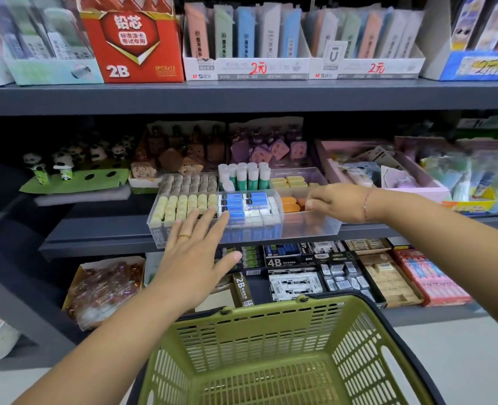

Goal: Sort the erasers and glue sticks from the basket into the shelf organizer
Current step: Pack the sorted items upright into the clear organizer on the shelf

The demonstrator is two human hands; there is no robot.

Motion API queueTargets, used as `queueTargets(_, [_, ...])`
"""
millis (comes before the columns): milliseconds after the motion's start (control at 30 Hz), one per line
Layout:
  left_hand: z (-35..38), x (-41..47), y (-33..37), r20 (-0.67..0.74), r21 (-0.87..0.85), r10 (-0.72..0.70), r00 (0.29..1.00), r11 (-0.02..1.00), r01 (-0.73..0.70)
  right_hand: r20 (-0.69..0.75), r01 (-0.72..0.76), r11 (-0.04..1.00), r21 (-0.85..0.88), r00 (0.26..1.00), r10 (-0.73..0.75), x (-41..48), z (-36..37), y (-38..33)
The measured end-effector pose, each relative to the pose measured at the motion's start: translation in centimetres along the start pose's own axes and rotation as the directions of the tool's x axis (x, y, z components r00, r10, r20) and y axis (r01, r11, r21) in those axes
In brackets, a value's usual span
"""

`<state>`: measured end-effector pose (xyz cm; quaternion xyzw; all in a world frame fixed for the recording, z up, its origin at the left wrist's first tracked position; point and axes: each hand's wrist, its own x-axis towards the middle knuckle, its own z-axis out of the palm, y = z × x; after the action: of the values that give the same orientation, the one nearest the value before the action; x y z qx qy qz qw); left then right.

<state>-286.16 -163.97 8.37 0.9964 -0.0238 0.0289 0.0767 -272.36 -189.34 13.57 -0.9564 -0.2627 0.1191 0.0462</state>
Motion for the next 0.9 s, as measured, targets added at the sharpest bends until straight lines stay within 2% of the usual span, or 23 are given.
queueTargets(100, [0.3,-0.2,-0.2,-0.056,-0.071,0.021,0.998,0.997,-0.025,-0.061,-0.002,0.996,0.091,0.998,0.008,-0.4,0.1,0.2])
queueTargets(200, [1.0,-1.2,-0.3,-0.217,-0.181,0.052,0.975,0.979,-0.093,-0.122,-0.010,0.988,0.154,0.992,0.029,-0.9,0.3,0.4])
queueTargets(267, [2.0,-2.2,-0.6,-0.301,-0.200,0.073,0.951,0.970,-0.138,-0.252,0.027,0.986,0.166,0.968,0.016,-1.4,1.0,0.5])
queueTargets(300, [2.7,-2.8,-0.8,-0.308,-0.208,0.068,0.949,0.968,-0.137,-0.379,0.070,0.981,0.183,0.925,0.005,-1.9,1.8,0.3])
queueTargets(333, [3.5,-3.5,-1.1,-0.292,-0.225,0.049,0.955,0.967,-0.119,-0.536,0.128,0.969,0.209,0.844,0.005,-2.6,2.9,0.0])
queueTargets(367, [4.5,-4.2,-1.5,-0.261,-0.246,0.022,0.965,0.965,-0.088,-0.684,0.192,0.954,0.228,0.729,0.017,-3.5,4.4,-0.6])
queueTargets(400, [5.5,-5.1,-1.9,-0.217,-0.261,-0.015,0.976,0.964,-0.043,-0.771,0.227,0.944,0.238,0.636,0.041,-4.3,6.5,-1.4])
queueTargets(433, [6.7,-6.0,-2.5,-0.166,-0.259,-0.060,0.984,0.966,0.015,-0.786,0.223,0.943,0.247,0.615,0.060,-5.0,9.2,-2.2])
queueTargets(467, [7.9,-6.9,-3.3,-0.113,-0.235,-0.109,0.988,0.969,0.080,-0.741,0.206,0.946,0.252,0.670,0.052,-5.5,12.3,-3.0])
queueTargets(500, [9.2,-7.8,-4.2,-0.065,-0.198,-0.161,0.985,0.969,0.145,-0.621,0.184,0.947,0.264,0.783,0.021,-5.6,16.1,-3.6])
queueTargets(533, [10.4,-8.7,-5.1,-0.030,-0.164,-0.214,0.976,0.964,0.207,-0.440,0.144,0.947,0.288,0.898,-0.003,-5.8,19.6,-4.2])
queueTargets(567, [11.4,-9.5,-6.0,0.000,-0.146,-0.266,0.964,0.954,0.263,-0.225,0.090,0.947,0.308,0.974,-0.020,-6.1,23.0,-4.9])
queueTargets(600, [12.2,-10.3,-6.8,0.035,-0.148,-0.309,0.950,0.939,0.311,-0.032,0.046,0.951,0.305,0.999,-0.038,-6.6,26.0,-5.5])
queueTargets(667, [13.5,-11.6,-7.7,0.126,-0.218,-0.358,0.925,0.900,0.378,0.247,0.021,0.964,0.265,0.965,-0.089,-8.1,30.4,-7.3])
queueTargets(733, [14.2,-12.5,-7.8,0.187,-0.306,-0.369,0.910,0.859,0.411,0.432,0.035,0.955,0.295,0.886,-0.166,-9.5,33.4,-9.4])
queueTargets(800, [14.4,-12.9,-7.5,0.172,-0.335,-0.368,0.914,0.850,0.406,0.558,0.043,0.944,0.327,0.797,-0.230,-10.3,35.6,-11.5])
queueTargets(900, [14.4,-13.0,-7.4,0.125,-0.331,-0.372,0.920,0.858,0.392,0.652,0.087,0.949,0.302,0.708,-0.272,-10.4,38.8,-13.6])
